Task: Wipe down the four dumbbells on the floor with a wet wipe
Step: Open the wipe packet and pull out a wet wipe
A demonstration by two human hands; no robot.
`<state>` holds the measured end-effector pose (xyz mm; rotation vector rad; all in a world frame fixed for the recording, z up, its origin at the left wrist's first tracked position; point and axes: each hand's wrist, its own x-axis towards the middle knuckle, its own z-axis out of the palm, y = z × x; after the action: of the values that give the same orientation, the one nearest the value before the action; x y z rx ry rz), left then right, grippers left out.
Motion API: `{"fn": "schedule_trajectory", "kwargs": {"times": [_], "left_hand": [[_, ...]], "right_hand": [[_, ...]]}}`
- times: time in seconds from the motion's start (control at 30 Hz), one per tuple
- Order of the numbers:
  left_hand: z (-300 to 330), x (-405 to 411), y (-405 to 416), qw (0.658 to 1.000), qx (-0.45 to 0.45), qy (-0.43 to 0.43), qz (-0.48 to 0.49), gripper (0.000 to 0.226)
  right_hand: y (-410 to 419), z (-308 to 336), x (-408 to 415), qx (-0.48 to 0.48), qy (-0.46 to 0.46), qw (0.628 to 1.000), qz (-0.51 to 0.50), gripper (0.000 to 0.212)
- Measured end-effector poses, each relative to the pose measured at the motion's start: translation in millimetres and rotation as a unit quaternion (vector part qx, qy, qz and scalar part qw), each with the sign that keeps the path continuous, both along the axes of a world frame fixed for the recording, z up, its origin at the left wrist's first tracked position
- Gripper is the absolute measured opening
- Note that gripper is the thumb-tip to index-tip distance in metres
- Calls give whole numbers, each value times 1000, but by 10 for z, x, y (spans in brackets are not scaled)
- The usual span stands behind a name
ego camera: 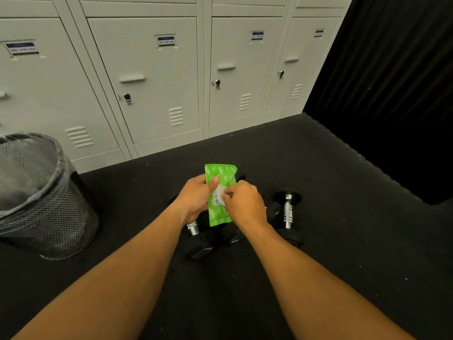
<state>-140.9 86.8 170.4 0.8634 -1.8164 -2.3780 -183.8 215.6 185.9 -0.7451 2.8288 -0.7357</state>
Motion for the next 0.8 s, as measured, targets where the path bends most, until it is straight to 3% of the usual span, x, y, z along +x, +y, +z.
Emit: {"fn": "schedule_trajectory", "kwargs": {"times": [0.33,0.8], "left_hand": [[-28,23,-11,1000,22,11,5,27],[-10,-13,16,999,14,-2,29,27]], "right_hand": [[-31,32,-3,-19,-4,1000,-5,18],[78,64,-91,-177,-118,976,-52,12]]}}
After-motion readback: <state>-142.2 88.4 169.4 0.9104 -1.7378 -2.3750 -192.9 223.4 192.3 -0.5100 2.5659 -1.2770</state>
